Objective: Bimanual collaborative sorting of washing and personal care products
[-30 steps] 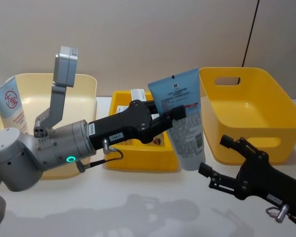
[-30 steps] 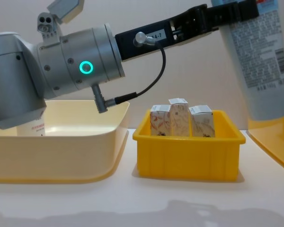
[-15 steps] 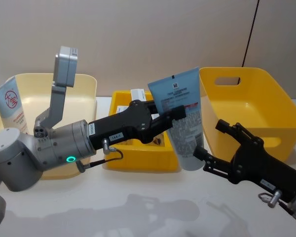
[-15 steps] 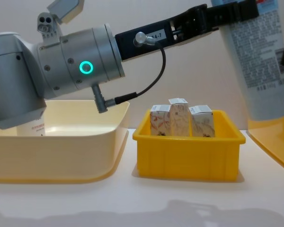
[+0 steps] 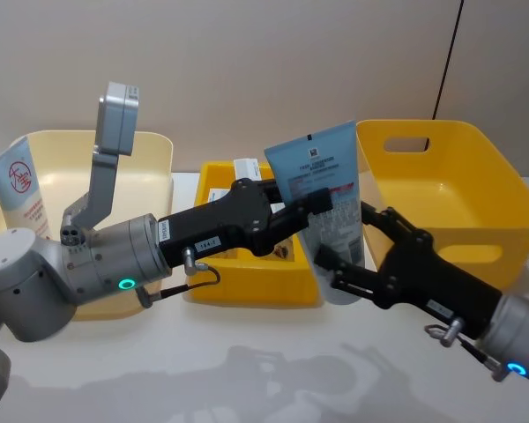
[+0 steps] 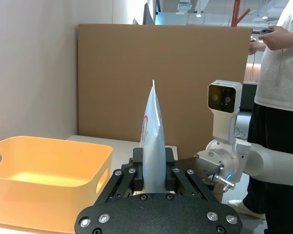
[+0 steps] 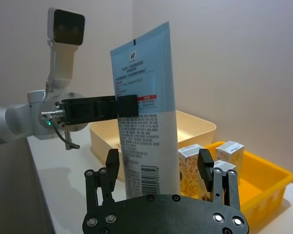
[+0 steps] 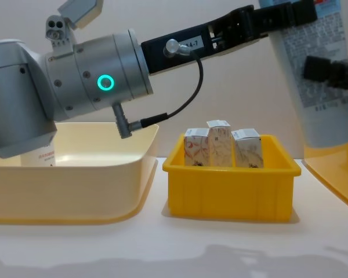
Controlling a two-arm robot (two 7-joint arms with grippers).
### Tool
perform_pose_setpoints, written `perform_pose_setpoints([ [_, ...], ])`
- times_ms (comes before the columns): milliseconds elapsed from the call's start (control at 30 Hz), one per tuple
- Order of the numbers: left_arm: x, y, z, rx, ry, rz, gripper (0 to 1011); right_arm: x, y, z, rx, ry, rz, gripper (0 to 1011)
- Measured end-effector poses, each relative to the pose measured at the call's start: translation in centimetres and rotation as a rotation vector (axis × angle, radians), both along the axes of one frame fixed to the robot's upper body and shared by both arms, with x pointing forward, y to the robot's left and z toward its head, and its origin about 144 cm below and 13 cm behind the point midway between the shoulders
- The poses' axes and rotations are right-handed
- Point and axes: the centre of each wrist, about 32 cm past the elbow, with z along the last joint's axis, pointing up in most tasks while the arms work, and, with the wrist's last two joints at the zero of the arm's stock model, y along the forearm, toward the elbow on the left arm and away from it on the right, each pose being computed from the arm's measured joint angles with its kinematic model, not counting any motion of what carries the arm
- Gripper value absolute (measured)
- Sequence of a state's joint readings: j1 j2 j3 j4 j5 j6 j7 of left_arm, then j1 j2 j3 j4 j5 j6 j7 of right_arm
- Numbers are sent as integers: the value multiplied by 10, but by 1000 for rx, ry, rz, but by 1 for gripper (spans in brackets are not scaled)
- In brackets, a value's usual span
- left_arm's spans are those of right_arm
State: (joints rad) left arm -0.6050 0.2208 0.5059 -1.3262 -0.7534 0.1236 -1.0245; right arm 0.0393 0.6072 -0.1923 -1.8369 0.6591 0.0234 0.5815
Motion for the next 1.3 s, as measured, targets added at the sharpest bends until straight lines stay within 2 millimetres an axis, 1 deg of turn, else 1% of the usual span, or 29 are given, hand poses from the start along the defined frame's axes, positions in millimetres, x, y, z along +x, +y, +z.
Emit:
perform_pose_setpoints([
  [433, 0, 0, 0, 0, 0, 0, 240, 19, 14, -1, -24, 40, 64, 1000],
  [500, 0, 0, 0, 0, 0, 0, 240, 20, 15, -1, -26, 42, 68, 978],
  [600, 0, 0, 0, 0, 0, 0, 240, 23, 17, -1, -32, 50, 79, 897],
  [667, 0, 0, 0, 0, 0, 0, 240, 24, 18, -1, -33, 52, 83, 865],
  [767, 0, 0, 0, 0, 0, 0, 240, 26, 20, -1, -37, 56, 90, 756],
  [833, 0, 0, 0, 0, 0, 0, 239, 26, 20, -1, -37, 57, 90, 739],
  [867, 0, 0, 0, 0, 0, 0, 239, 27, 20, 0, -38, 57, 92, 681],
  [900, 0, 0, 0, 0, 0, 0, 240, 27, 21, 0, -39, 59, 94, 665],
  [933, 0, 0, 0, 0, 0, 0, 240, 28, 21, 0, -40, 59, 95, 619],
  [1300, 0, 0, 0, 0, 0, 0, 240, 30, 22, 0, -43, 63, 102, 543],
])
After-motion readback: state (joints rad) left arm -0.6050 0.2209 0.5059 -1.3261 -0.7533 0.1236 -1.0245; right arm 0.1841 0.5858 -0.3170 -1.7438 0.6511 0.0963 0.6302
